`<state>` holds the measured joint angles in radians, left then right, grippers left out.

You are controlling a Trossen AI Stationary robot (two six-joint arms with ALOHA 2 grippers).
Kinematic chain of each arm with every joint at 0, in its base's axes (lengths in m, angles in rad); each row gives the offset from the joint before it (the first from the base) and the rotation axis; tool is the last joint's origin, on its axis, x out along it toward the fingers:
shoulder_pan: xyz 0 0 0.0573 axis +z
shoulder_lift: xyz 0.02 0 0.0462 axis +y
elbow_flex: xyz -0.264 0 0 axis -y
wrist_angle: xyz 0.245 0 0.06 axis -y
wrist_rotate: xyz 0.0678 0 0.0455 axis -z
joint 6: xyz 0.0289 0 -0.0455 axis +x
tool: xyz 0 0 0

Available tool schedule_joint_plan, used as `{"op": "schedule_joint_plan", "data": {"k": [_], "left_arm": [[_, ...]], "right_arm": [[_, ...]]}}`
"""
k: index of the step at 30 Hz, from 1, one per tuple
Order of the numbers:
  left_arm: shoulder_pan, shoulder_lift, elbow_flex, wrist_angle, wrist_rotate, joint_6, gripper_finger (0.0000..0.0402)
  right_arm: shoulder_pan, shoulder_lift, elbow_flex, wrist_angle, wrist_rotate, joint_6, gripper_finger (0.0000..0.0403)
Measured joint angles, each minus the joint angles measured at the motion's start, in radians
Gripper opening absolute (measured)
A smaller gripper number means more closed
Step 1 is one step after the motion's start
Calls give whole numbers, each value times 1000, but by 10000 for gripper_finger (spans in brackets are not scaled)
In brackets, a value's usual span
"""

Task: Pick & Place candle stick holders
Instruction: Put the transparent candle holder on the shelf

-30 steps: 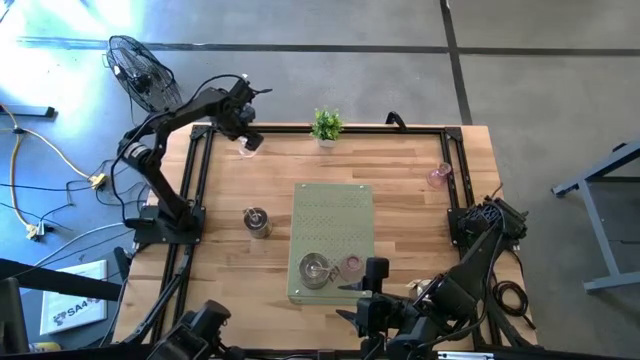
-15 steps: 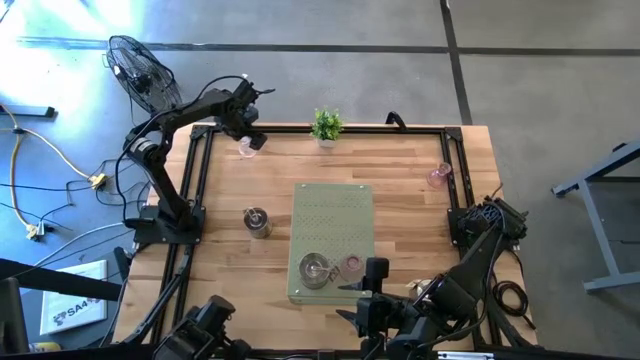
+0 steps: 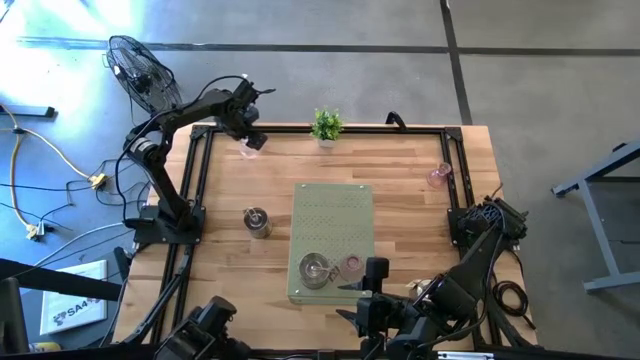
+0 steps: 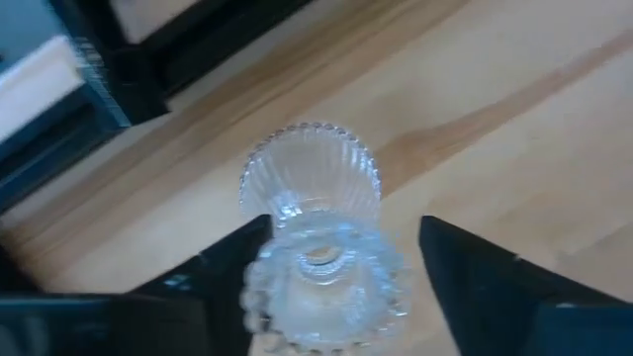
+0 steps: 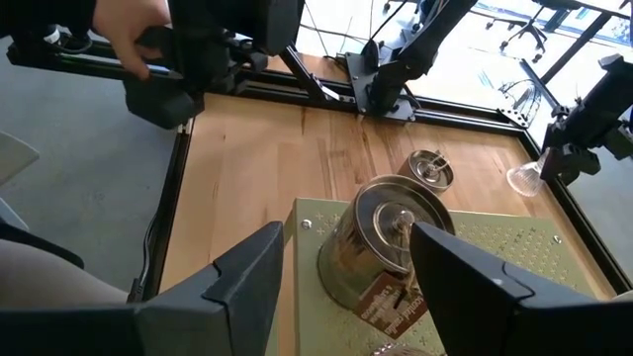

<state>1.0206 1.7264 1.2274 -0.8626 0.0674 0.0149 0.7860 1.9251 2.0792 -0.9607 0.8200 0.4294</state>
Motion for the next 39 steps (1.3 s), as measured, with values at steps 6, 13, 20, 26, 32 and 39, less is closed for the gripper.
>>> {"op": "schedule_joint_plan", "data": {"k": [6, 13, 20, 26, 32, 39], "left_arm": [[-1, 0, 0, -3, 23, 4, 157], [-5, 0, 0, -4, 19, 25, 157], [-21, -48, 0, -15, -37, 44, 157], [-22, -167, 0, -47, -70, 59, 159], [-29, -321, 0, -120, -70, 70, 161], [-103, -531, 0, -143, -75, 86, 158]], "right_arm": [[0, 0, 0, 0, 0, 0, 216], [0, 0, 0, 0, -3, 0, 216], [0, 0, 0, 0, -3, 0, 216], [0, 0, 0, 0, 0, 1, 216], [0, 0, 0, 0, 9, 1, 216], [0, 0, 0, 0, 45, 1, 216]]}}
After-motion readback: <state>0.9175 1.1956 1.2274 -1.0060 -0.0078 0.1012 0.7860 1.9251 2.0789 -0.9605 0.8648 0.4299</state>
